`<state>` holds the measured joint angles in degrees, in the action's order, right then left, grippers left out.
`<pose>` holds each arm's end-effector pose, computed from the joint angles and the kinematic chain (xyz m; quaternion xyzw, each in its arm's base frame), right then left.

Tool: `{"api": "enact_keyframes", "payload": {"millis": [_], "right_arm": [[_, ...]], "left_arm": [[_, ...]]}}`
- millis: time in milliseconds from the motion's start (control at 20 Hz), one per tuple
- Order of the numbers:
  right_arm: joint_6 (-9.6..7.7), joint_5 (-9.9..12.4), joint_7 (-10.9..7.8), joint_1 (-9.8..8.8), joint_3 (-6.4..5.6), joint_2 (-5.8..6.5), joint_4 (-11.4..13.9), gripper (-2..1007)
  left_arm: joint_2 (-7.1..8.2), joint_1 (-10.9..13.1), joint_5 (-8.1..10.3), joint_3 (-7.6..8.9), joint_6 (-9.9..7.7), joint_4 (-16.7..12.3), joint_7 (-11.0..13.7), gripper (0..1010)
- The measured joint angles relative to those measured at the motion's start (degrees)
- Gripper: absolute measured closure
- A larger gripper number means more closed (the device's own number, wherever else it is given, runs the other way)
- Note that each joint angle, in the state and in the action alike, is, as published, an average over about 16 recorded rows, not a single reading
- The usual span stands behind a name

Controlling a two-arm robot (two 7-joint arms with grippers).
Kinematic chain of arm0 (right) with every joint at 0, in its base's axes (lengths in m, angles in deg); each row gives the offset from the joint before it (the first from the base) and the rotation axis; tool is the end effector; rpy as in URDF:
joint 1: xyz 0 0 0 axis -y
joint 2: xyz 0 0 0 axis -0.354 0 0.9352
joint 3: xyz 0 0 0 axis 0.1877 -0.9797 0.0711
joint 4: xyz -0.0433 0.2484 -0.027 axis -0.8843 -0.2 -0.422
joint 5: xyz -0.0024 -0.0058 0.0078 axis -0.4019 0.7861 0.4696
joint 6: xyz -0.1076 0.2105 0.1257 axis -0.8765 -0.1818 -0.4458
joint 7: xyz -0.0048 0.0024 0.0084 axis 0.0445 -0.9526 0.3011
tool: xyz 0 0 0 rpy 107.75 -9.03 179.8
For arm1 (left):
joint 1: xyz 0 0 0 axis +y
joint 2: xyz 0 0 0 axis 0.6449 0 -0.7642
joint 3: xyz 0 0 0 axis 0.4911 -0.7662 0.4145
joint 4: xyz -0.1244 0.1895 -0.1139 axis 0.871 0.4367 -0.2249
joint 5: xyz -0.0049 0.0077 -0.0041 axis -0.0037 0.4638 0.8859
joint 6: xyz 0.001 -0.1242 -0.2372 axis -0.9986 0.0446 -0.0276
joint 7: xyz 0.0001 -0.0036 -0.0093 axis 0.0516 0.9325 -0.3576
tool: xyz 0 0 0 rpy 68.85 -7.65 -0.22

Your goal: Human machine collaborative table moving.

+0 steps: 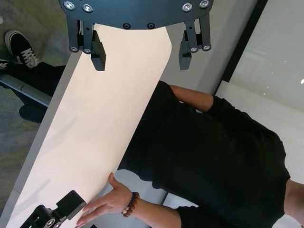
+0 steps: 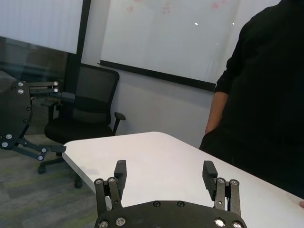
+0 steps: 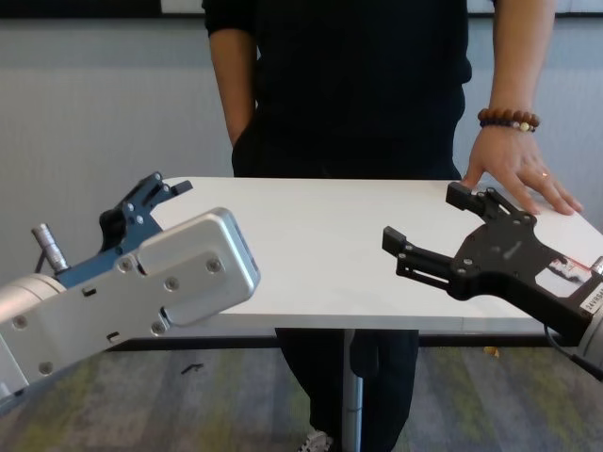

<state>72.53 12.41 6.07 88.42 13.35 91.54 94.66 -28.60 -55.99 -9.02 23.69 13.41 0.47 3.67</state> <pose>0.3529 -0.0180 -0.3074 0.0372 -0.1681 -0.3928 0.9034 0.2930 -0.0097 -0.2614 0.2650 -0.4531 0.4571 0.7180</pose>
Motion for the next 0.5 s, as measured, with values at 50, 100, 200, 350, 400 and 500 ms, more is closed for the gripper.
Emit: {"api": "enact_keyframes", "payload": {"millis": [50, 100, 200, 350, 400, 500], "right_arm": [[0.03, 0.0, -0.03, 0.02, 0.04, 0.0, -0.1, 5], [0.05, 0.0, -0.05, 0.03, 0.07, 0.0, -0.2, 5], [0.09, 0.1, -0.19, 0.05, 0.1, 0.0, -0.3, 5], [0.1, 0.2, -0.22, 0.06, 0.11, -0.01, -0.5, 5], [0.1, 0.2, -0.19, 0.06, 0.1, -0.01, -0.5, 5], [0.1, 0.1, -0.13, 0.06, 0.08, -0.01, -0.5, 5]], "left_arm": [[0.03, 0.0, 0.01, 0.05, 0.07, 0.1, 0.0, 10], [0.05, 0.0, 0.01, 0.08, 0.13, 0.3, 0.0, 10], [0.05, 0.1, 0.03, 0.08, 0.27, 0.6, -0.1, 10], [0.03, 0.1, 0.04, 0.05, 0.4, 0.9, -0.1, 10], [0.03, 0.1, 0.05, 0.04, 0.4, 0.9, 0.0, 10], [0.01, 0.1, 0.06, 0.01, 0.39, 0.8, 0.0, 10]]}}
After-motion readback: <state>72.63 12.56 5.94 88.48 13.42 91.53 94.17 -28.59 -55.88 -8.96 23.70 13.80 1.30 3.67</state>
